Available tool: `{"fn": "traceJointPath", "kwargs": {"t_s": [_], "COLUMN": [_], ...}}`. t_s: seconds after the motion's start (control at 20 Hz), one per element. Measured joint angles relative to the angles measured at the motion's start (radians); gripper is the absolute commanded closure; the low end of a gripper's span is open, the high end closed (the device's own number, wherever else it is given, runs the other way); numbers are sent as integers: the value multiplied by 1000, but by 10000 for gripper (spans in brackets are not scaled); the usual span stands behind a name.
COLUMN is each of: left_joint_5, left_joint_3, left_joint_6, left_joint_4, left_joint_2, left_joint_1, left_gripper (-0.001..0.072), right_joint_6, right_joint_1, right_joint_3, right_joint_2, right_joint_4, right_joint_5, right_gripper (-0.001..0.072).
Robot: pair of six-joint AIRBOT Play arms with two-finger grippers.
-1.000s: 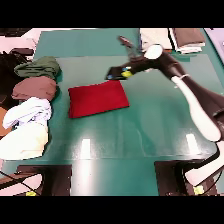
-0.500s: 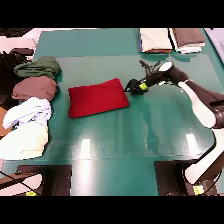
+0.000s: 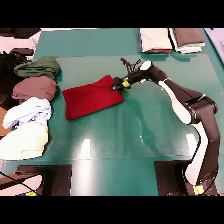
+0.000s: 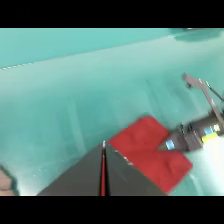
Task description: Fold the shirts.
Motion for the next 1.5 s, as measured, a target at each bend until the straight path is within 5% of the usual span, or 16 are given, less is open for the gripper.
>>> {"fn": "traceJointPath", "kwargs": {"t_s": [0.5, 0.9, 1.2, 1.25, 1.35, 1.4, 1.5], "left_joint_5": [7, 43, 51, 51, 51, 50, 43], "left_joint_3": [0, 0, 0, 0, 0, 0, 0], "left_joint_6": [15, -10, -16, -16, -15, -15, -13], "left_joint_4": [22, 23, 23, 23, 23, 23, 23], "left_joint_2": [0, 0, 0, 0, 0, 0, 0], "left_joint_1": [-188, -214, -215, -215, -216, -215, -216], "left_gripper": [683, 683, 682, 682, 682, 682, 682], "right_joint_6": [96, 111, 120, 125, 131, 133, 137], "right_joint_1": [-498, -1099, -1249, -1246, -1233, -1228, -1221], "right_joint_3": [-229, -566, -800, -829, -871, -880, -872], "right_joint_2": [442, 765, 902, 921, 956, 971, 991], "right_joint_4": [-350, -410, -484, -514, -586, -624, -697], "right_joint_5": [8, -46, -64, -64, -62, -58, -38], "right_gripper": [693, 693, 692, 667, 307, 228, 228]}}
